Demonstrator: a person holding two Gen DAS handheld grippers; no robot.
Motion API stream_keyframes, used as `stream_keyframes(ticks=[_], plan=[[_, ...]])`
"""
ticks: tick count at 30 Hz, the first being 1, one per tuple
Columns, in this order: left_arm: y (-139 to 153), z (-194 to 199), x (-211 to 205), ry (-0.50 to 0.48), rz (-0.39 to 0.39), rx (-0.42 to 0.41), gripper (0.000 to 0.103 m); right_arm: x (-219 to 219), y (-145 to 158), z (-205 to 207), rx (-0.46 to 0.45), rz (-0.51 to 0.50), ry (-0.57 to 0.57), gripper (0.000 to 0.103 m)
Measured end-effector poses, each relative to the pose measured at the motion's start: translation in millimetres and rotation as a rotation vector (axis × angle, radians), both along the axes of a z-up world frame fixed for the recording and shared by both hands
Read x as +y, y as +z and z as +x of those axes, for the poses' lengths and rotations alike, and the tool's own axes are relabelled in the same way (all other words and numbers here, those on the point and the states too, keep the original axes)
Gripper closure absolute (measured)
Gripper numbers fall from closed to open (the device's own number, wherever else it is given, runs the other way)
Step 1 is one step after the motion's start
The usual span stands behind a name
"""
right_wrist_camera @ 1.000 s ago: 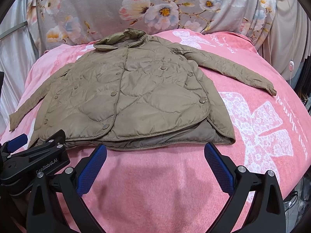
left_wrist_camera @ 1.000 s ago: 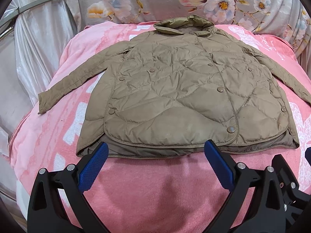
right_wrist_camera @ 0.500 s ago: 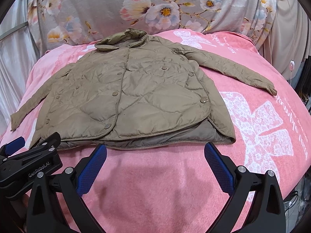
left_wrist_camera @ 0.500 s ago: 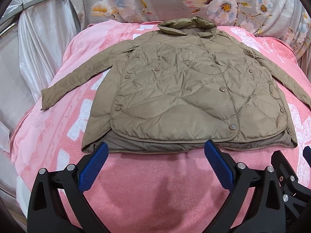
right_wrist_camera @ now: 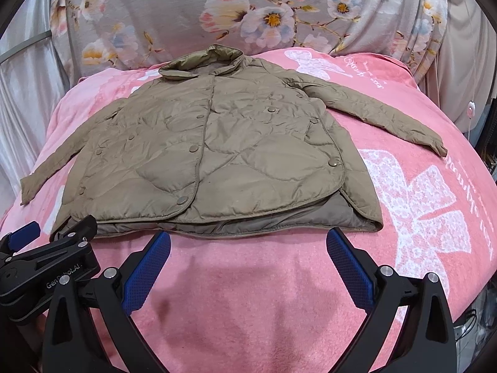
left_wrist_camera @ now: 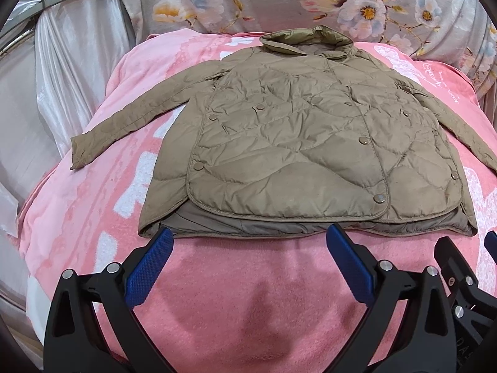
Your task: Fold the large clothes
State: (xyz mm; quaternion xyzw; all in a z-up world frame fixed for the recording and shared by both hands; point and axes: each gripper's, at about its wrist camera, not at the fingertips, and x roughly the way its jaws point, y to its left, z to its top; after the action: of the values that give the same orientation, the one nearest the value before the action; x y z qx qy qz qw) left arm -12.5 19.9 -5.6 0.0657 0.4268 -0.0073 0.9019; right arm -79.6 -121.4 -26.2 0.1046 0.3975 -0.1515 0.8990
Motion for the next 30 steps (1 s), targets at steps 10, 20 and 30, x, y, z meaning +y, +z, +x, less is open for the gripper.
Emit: stream_keyframes(ticks=[10,20,30], plan=[[-1.6,0.4,2.7,0.01,0.002,0.005,0.007,0.4,-1.4,0.2,0.004,0.002,0.005,0.005],[-1.9,2.2,4.8,0.019,0.003,0.007,0.007,1.0,-3.1,2.0,0.009,0.005,0.006,0.005],[-1.7,2.8,7.4,0.023,0.003,0.006,0.007,1.3,-4.2,4.1,0.014,0.005,0.006,0.005]])
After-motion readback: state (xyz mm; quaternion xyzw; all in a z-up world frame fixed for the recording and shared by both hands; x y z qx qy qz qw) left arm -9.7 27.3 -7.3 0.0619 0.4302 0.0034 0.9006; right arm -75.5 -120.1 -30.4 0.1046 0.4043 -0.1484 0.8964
